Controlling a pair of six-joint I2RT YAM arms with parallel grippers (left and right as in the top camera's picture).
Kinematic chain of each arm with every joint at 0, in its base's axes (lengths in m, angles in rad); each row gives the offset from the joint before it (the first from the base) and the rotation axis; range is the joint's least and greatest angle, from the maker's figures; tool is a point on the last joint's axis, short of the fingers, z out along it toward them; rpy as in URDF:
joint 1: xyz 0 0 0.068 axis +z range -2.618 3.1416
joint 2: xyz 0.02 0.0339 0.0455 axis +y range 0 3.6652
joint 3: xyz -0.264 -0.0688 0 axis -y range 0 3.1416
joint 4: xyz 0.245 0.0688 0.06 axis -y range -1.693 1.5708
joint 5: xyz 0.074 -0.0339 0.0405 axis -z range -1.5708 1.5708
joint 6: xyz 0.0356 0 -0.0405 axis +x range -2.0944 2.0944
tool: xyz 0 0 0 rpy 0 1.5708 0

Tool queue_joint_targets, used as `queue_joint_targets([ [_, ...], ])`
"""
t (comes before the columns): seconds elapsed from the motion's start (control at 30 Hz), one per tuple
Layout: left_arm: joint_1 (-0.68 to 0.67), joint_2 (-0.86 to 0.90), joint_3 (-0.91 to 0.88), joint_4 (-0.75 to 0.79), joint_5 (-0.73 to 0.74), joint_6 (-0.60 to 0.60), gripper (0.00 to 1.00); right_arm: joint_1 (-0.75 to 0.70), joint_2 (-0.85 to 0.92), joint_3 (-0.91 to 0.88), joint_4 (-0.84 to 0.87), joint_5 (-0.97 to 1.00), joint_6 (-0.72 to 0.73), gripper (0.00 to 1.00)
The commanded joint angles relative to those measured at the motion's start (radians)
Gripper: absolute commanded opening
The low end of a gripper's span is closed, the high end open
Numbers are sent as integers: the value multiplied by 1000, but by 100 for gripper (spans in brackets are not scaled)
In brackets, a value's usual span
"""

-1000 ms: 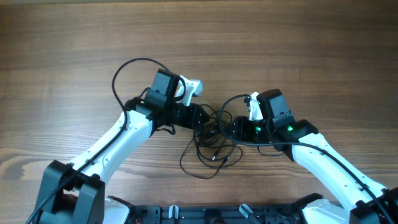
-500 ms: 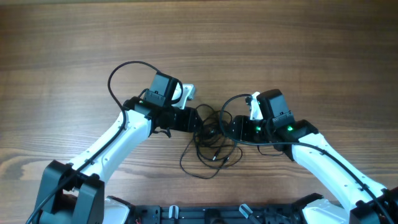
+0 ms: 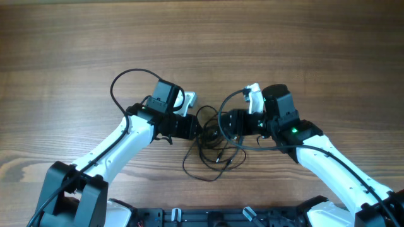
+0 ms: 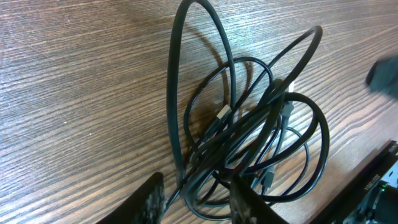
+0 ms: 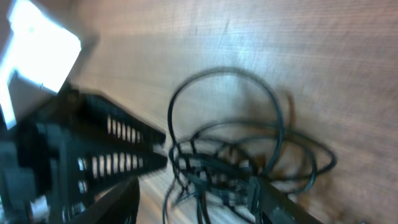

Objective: Untangle cables

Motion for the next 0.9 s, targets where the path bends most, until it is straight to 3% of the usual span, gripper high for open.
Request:
queue_joint_targets([
  [0.0, 3, -10, -10, 3, -50, 9, 32, 3, 10, 2, -103, 67, -197, 66],
  [0.1, 3, -10, -10, 7, -180, -95, 32, 3, 10, 2, -130, 280, -266, 73],
  [0.3, 3, -10, -10, 18, -244, -199, 35, 3, 10, 2, -18, 286, -548, 85],
  [0.63, 3, -10, -10, 27, -244, -199, 37, 3, 100, 2, -31, 147, -803, 82],
  [0.87, 3, -10, -10, 27, -244, -199, 37, 3, 217, 2, 138, 100, -799, 81],
])
